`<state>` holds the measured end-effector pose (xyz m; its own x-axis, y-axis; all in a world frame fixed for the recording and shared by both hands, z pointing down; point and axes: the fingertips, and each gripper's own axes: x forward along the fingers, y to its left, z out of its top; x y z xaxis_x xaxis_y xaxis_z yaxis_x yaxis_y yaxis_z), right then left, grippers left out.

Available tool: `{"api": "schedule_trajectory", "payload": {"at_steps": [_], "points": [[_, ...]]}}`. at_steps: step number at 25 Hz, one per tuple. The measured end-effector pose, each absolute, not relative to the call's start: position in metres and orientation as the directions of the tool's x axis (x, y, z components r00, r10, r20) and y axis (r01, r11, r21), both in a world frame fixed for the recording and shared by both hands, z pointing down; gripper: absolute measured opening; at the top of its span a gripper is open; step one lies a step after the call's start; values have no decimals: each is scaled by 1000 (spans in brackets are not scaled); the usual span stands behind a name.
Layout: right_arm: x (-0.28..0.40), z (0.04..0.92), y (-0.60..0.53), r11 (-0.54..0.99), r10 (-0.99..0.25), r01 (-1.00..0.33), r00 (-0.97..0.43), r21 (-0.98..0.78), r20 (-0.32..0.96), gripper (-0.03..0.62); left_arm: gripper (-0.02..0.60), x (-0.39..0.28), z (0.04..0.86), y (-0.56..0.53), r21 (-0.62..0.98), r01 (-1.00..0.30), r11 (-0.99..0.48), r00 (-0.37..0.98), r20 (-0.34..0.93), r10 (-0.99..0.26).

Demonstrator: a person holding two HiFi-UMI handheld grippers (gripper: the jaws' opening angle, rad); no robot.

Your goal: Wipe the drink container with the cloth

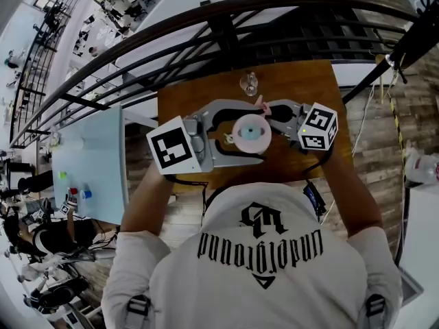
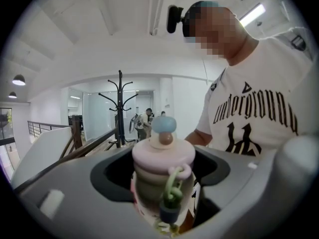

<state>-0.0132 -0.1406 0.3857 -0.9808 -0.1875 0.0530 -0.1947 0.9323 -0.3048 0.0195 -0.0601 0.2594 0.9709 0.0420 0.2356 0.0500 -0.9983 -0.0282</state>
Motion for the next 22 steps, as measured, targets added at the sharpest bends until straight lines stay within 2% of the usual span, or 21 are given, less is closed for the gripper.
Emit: {"api": "schedule_trajectory", "payload": {"at_steps": [12,16,22], "points": [[15,257,-131,966,-244,-232,-963,-111,-111,43,387,13,256,-92,4,-21,-1000,979,205,-20],[19,271,-132,949,-298,-282,-948,-139,-112,43,387,12,258,-99,-41,-32,-999,978,204,-40],[16,352,-124,908,-346,-332,-938,-255,-13,43,387,10,261,-103,-40,-53,-998,977,207,-61]]}}
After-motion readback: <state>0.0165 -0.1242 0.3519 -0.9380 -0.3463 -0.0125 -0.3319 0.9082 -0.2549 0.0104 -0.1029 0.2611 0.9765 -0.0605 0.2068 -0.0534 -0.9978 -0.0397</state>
